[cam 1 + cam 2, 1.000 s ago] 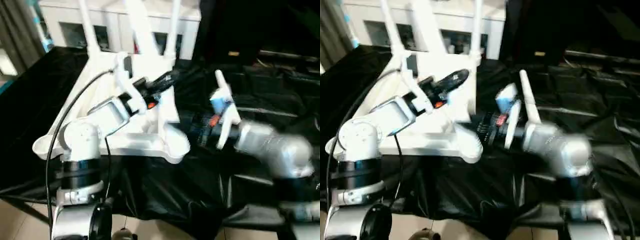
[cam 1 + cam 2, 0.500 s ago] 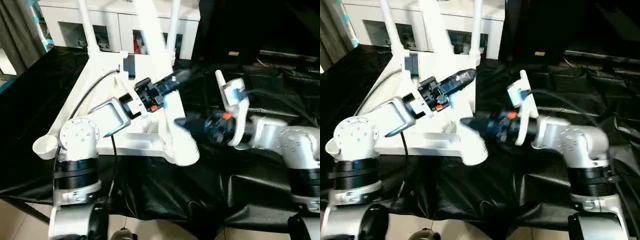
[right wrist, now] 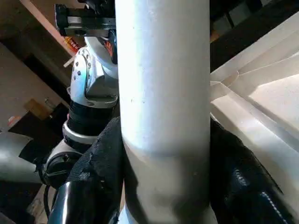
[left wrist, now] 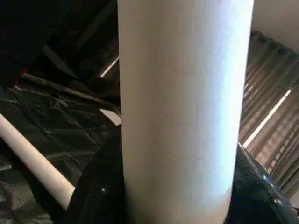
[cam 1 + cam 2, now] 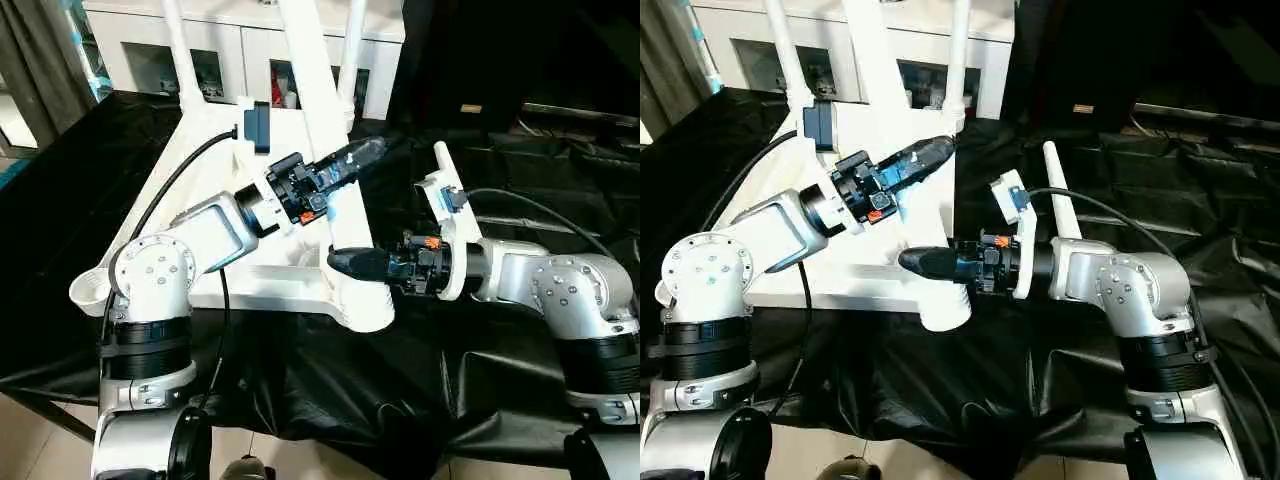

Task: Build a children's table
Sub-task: Pick table leg

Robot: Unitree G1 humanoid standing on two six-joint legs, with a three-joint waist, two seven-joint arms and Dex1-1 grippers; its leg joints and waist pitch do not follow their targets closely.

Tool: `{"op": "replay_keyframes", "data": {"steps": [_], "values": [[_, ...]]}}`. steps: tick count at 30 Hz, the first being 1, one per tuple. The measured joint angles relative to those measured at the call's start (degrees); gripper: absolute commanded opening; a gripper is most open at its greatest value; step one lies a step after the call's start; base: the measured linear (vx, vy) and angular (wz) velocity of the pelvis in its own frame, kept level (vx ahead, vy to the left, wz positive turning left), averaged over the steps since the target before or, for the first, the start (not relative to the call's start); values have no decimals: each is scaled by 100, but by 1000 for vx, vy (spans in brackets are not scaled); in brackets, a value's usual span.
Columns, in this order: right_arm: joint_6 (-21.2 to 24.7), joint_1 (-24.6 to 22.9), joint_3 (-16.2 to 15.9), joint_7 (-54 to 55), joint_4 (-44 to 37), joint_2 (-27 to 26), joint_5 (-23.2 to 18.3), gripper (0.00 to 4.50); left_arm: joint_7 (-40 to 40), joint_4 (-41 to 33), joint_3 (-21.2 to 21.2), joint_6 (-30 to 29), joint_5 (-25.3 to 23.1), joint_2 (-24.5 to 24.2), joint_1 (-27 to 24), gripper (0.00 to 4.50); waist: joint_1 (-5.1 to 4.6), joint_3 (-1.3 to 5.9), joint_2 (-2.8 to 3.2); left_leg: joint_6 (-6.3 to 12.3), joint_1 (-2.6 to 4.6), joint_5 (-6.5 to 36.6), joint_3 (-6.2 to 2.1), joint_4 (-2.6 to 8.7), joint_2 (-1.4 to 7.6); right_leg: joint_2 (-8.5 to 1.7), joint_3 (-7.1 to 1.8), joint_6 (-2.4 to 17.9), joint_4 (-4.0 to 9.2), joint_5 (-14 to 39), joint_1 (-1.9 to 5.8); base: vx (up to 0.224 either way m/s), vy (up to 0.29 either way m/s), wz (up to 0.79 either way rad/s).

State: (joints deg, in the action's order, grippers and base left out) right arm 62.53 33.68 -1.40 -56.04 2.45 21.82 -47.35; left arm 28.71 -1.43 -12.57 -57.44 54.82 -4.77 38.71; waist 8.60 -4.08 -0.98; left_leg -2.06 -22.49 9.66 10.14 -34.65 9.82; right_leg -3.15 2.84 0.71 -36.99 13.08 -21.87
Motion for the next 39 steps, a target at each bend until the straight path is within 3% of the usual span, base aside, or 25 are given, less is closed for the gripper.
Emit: {"op": "replay_keyframes", "data": {"steps": [4, 5, 9, 13, 19, 26, 31, 34, 37, 39], "values": [[-134, -7, 73, 222, 0, -212, 76, 197, -43, 9, -80, 103, -50, -30, -3, 186, -13, 0, 0, -1, 0, -1, 0, -1, 0, 0, 0, 0, -1, 0, 0, 0, 0, 0], [-194, -7, 91, 310, -7, -268, 90, 196, -106, 14, -126, 144, -54, -9, -2, 242, -15, 0, 0, -1, 0, -1, 0, -1, 0, 0, 0, 0, 0, 0, 0, 0, 0, 0], [-323, -9, 79, 571, -17, -368, 249, 195, -305, 14, -105, 256, -228, 59, -3, 277, -2, 0, 0, -1, -1, -1, 0, -1, 0, 0, 1, 0, 0, 0, 0, 0, 0, 0], [-1006, -124, -330, 1247, -55, -517, 1097, 194, -1182, -21, 408, 532, -1212, 47, -26, 291, -16, 1, 0, -8, -2, -4, 0, 1, 0, 0, 0, -15, 2, -8, -1, 0, 0, 0], [-1329, -204, -552, 1713, -53, -702, 1575, 193, -2020, -34, 445, 557, -1575, 327, -53, 291, -36, 1, -1, -9, -4, -5, 0, 1, 0, 0, -1, -17, 2, -9, -4, 0, 0, 0], [-1638, -210, -813, 2044, -52, -824, 2013, 193, -2655, 16, 237, 731, -1860, 516, -5, 222, -38, 1, -1, -8, -5, -5, 0, 1, 0, 0, -1, -20, 2, -10, -4, 0, 0, 0], [-1839, -211, -857, 2106, -48, -897, 2162, 193, -2587, 3, 186, 887, -1842, 515, 8, 198, -36, -1, -4, -8, -7, -5, 0, 1, 0, 0, -2, -20, 4, -10, -5, 0, 0, 0], [-1872, -211, -809, 2024, -49, -909, 2084, 263, -2207, -59, 295, 928, -1838, 344, -2, 187, -38, -1, -4, -8, -6, -5, 0, 1, 0, 0, -2, -20, 4, -10, -6, 0, 0, 0], [-1811, -211, -752, 1689, -74, -751, 1874, 272, -1802, -155, 401, 929, -1766, 197, -17, 186, -23, -1, -4, -6, -8, -4, 0, 0, -1, 0, -2, -20, 6, -10, -5, 0, 0, 0], [-1765, -211, -728, 1397, -127, -577, 1764, 305, -1538, -186, 460, 908, -1675, 108, -35, 185, -24, -1, -4, -6, -9, -4, 0, -2, -1, -1, -2, -21, 5, -11, -5, 0, 0, 0]]}}
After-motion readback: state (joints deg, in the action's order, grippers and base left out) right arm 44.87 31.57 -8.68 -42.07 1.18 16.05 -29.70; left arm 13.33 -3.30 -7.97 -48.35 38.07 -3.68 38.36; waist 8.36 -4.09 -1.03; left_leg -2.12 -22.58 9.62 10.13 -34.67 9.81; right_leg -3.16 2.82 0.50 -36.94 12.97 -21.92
